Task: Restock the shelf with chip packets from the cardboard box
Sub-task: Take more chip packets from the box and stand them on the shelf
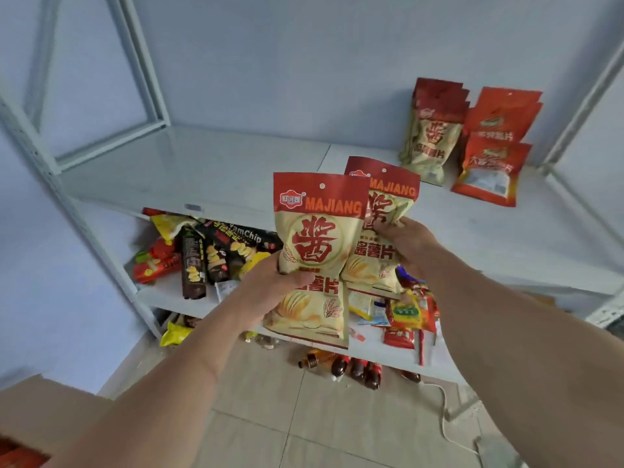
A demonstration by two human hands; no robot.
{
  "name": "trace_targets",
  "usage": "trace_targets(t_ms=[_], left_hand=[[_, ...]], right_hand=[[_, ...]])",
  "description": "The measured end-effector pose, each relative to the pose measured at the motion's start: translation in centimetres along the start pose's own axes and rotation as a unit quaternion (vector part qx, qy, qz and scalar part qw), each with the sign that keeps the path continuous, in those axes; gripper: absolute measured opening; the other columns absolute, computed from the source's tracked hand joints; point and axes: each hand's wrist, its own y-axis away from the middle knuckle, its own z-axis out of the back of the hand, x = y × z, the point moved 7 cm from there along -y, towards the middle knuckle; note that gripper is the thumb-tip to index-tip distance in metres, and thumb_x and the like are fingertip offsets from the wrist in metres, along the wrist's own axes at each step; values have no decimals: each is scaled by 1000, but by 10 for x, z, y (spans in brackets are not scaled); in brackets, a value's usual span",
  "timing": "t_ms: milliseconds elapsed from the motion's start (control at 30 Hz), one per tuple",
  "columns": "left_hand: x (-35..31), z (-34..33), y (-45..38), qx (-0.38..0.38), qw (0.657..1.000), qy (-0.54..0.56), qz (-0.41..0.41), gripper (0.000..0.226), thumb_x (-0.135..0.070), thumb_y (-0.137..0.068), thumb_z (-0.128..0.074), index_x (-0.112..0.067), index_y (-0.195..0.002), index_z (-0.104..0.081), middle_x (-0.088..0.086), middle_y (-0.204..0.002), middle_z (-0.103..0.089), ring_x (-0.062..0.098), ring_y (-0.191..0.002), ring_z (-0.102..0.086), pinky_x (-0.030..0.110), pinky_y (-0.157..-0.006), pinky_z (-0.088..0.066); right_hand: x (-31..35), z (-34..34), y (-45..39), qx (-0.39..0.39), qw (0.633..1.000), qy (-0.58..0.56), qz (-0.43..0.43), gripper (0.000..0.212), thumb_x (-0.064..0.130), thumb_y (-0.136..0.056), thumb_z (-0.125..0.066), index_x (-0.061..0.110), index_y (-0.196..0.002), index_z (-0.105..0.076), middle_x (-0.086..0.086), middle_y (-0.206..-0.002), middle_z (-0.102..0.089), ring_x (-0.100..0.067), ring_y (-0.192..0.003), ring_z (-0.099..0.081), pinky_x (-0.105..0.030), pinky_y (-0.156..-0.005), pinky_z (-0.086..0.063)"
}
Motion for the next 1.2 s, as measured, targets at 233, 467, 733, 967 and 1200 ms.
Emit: trace_targets(t_ms=[233,467,733,967,1200], left_hand=[[-48,-60,-114,37,999,-20,-24,37,-19,-87,-78,-21,-122,-66,3,-112,-77,25,-104,-74,53,-95,-56],[-73,-103,-225,22,999,0,-28,42,-20,-81,-82,-17,-121,-66,6,-112,-77,28,-103,-74,51,-94,-57],[-92,-134,-324,-12,1000,25,1,38,-13,-83,-76,-14,-119,-66,10,-111,-77,31,-102,-74,53,-94,-56],[-99,-146,-380,-4,1000,19,13,37,-14,-84,-76,-17,-119,-66,9,-110,-77,31,-101,-75,56,-94,-56],[-89,-149,-407,9,1000,16,25,39,-15,-83,-77,-18,-120,-66,9,-112,-77,32,-103,-74,58,-96,-55]], right_hand=[[48,101,-76,-64,997,-41,31,18,18,-88,-76,13,-104,-68,-6,-98,-78,-23,-85,-77,-41,-75,-62],[70,163,-196,-64,995,-59,42,17,18,-86,-79,18,-99,-68,-6,-97,-78,-28,-89,-76,-54,-85,-59],[91,200,-307,-52,998,-43,22,23,23,-84,-80,16,-102,-67,-6,-94,-78,-27,-85,-76,-52,-83,-61],[95,215,-351,-80,997,3,21,26,27,-83,-81,17,-98,-62,-1,-88,-77,-17,-71,-76,-32,-58,-59],[87,219,-369,-113,990,79,14,37,39,-78,-83,20,-97,-57,0,-91,-75,-19,-78,-75,-36,-63,-62]])
